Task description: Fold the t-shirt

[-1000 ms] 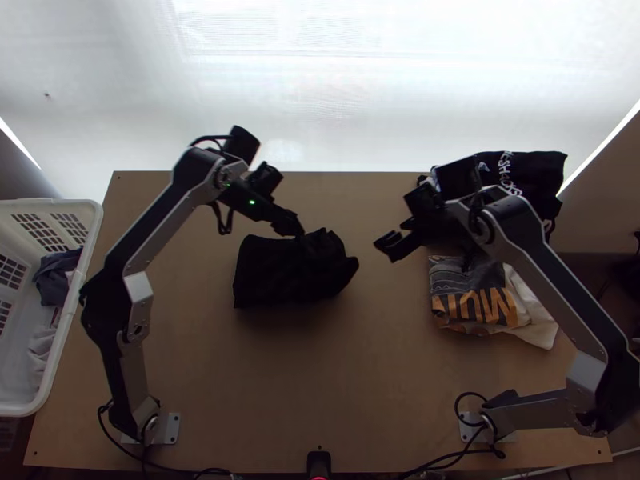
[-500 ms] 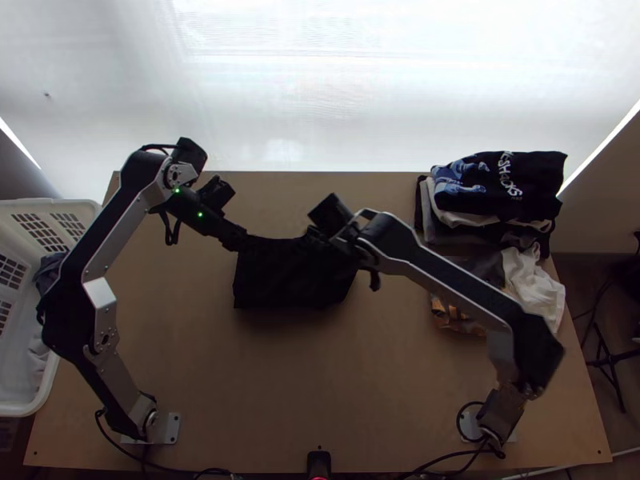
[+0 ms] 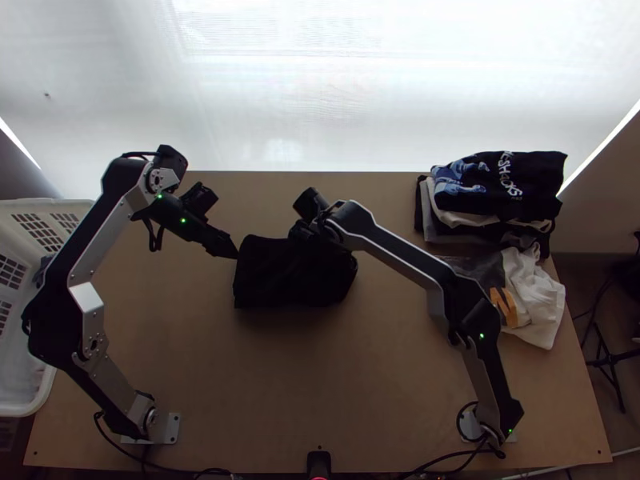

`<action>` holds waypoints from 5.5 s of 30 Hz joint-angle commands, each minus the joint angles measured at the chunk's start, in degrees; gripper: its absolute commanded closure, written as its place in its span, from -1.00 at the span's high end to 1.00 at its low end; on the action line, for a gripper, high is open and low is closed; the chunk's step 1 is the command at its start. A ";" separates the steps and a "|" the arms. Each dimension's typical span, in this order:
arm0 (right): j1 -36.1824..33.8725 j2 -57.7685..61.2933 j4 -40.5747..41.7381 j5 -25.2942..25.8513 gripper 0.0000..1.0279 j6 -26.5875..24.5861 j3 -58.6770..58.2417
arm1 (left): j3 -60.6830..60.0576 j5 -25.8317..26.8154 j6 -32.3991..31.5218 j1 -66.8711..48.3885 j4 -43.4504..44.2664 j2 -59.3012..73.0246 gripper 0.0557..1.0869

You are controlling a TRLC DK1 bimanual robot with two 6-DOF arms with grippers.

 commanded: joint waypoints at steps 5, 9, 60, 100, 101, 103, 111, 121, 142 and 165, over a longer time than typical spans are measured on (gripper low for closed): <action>-8.28 10.72 -0.13 2.15 0.93 2.12 10.50 | -4.07 0.08 2.85 3.73 -0.04 -1.81 0.91; -8.02 11.07 -0.57 2.42 0.93 3.08 10.76 | -4.95 0.17 3.03 3.47 0.23 -1.72 0.91; 2.88 4.83 -5.23 -4.53 0.93 0.27 20.43 | -15.06 0.43 3.21 2.76 12.36 -6.38 0.91; -24.71 -9.32 -3.47 -25.80 0.93 12.05 -5.23 | -27.36 8.34 -3.56 -1.81 14.99 -9.72 0.91; -26.56 -8.44 -3.47 -27.11 0.93 12.05 -5.23 | -26.92 8.17 -3.56 -2.25 14.91 -10.51 0.91; -29.02 -6.42 -3.03 -27.55 0.93 11.70 -4.97 | -26.22 8.08 -3.56 -3.04 14.73 -12.01 0.91; -34.91 2.28 -2.77 -32.48 0.93 9.85 -5.23 | -23.93 5.88 -3.30 -2.95 13.50 -13.32 0.91; -31.92 6.41 -2.59 -35.73 0.93 7.57 -8.57 | -22.35 3.24 -5.14 -4.53 13.50 -12.88 0.91; -13.55 11.51 -2.59 -34.76 0.93 9.32 1.97 | -22.79 2.37 -7.69 -4.36 13.94 -15.26 0.91; -21.73 -23.38 -12.70 -21.31 -0.95 6.69 -8.57 | -19.98 1.49 -5.23 -1.28 13.67 -15.08 0.91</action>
